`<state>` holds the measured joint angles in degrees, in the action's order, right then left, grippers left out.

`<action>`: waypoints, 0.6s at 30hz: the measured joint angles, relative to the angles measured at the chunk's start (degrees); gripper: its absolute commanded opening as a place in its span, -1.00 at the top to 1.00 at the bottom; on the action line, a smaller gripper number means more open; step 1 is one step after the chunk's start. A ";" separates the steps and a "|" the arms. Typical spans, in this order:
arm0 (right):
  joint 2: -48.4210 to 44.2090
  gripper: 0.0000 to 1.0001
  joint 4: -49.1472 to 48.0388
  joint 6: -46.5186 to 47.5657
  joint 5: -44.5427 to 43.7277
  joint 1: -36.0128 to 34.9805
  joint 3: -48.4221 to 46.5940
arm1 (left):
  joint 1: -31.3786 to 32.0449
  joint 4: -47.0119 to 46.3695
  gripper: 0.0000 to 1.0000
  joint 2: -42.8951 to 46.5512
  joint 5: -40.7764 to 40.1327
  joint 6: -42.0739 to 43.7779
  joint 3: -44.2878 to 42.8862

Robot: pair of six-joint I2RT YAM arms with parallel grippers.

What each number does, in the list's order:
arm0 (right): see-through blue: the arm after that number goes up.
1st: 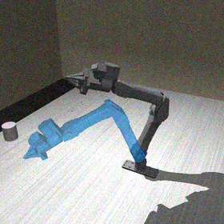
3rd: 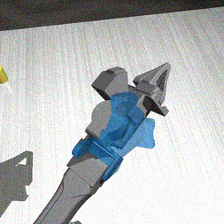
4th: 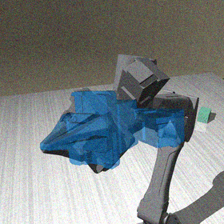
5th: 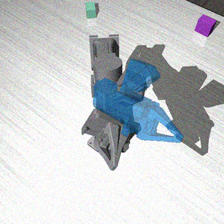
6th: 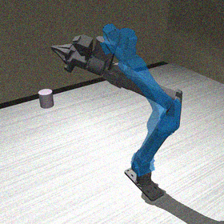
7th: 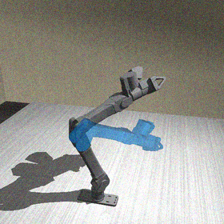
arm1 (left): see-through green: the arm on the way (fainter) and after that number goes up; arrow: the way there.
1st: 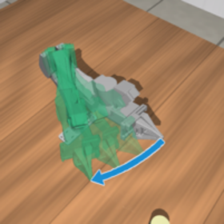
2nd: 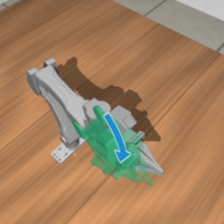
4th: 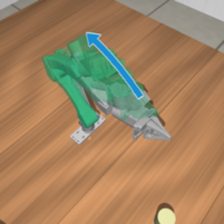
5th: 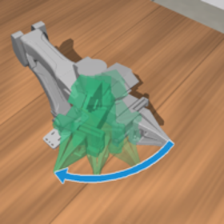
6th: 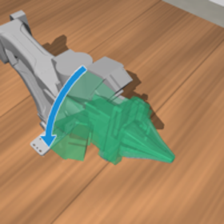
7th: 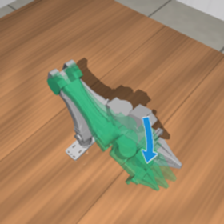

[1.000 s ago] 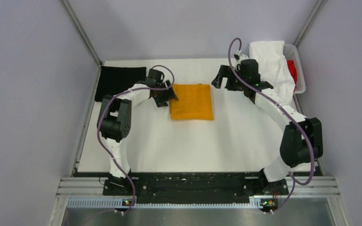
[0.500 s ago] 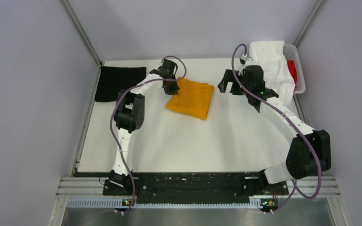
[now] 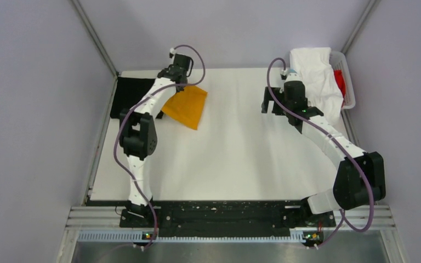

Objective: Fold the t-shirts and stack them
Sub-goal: Put the neatly folded tshirt into the corner of the board with the left arm

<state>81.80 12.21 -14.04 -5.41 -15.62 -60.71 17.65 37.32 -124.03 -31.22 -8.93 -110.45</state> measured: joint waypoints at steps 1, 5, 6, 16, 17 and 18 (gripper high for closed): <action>-0.07 -0.97 0.02 0.09 -0.35 0.00 0.00 | -0.61 -0.70 1.00 1.38 -0.74 1.51 0.00; -0.76 -0.97 -0.02 0.24 -1.29 0.00 0.17 | -3.39 -3.69 1.00 6.38 -1.99 7.63 -0.02; -1.01 -0.98 -0.09 0.39 -1.46 0.00 0.31 | -3.87 -4.33 1.00 7.13 -2.05 8.81 -0.02; -1.60 -0.97 0.00 0.55 -2.56 0.00 0.33 | -7.82 -6.21 1.00 8.52 -0.83 17.46 -3.37; -1.64 -0.97 -0.02 0.52 -2.60 0.00 0.33 | -8.07 -6.23 1.00 8.52 -0.33 17.49 -3.82; -1.68 -0.97 -0.02 0.52 -2.64 0.00 0.35 | -8.37 -6.36 1.00 8.52 0.28 17.44 -4.13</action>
<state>80.12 12.19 -13.52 -8.05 -15.62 -60.36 9.28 30.96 -115.50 -30.94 8.51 -114.59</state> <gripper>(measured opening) 0.985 0.038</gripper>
